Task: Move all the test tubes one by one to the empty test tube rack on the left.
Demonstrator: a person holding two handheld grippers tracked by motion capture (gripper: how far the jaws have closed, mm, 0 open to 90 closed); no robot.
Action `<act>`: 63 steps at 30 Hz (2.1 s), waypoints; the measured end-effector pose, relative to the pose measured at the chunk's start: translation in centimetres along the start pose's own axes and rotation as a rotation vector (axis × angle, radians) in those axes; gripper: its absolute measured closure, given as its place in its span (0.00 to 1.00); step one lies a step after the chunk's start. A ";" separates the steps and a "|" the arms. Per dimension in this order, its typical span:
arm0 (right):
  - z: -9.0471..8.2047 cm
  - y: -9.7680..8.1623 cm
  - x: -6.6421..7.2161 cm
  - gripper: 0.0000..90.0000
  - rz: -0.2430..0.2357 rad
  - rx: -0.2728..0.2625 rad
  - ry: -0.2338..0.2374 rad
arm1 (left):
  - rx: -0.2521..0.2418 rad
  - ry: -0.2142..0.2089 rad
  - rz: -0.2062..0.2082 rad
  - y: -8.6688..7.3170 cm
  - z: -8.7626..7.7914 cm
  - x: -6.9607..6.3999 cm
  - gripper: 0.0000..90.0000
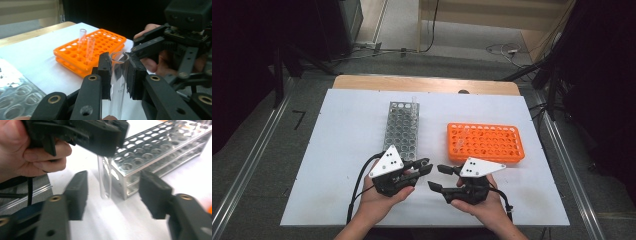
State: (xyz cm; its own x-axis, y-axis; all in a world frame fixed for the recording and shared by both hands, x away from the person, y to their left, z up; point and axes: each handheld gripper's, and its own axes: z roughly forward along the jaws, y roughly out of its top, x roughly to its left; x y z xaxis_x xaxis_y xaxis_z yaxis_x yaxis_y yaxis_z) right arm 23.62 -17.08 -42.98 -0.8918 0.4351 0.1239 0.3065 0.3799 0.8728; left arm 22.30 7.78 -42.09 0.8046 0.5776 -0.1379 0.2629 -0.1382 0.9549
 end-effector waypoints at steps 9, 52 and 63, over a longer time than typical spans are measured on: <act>-2.8 -0.7 -1.8 0.10 0.025 -0.030 -0.070 | -0.015 0.055 -0.010 0.8 -0.2 1.7 0.85; -10.1 -6.9 -6.5 0.00 0.116 -0.014 -0.199 | -0.046 0.288 -0.009 4.9 4.5 11.2 0.85; -10.4 -7.0 -6.7 0.00 0.130 -0.031 -0.196 | -0.076 0.340 -0.026 5.4 6.5 13.1 0.85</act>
State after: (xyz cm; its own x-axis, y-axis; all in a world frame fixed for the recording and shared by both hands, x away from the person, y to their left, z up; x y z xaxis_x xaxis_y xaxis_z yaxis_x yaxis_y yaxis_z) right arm 23.98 -31.16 -44.99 -0.7629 0.6300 0.1451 0.4016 0.2858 0.8701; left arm 37.77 9.39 -40.43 0.5714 0.8169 -0.0788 0.2300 -0.0672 0.9709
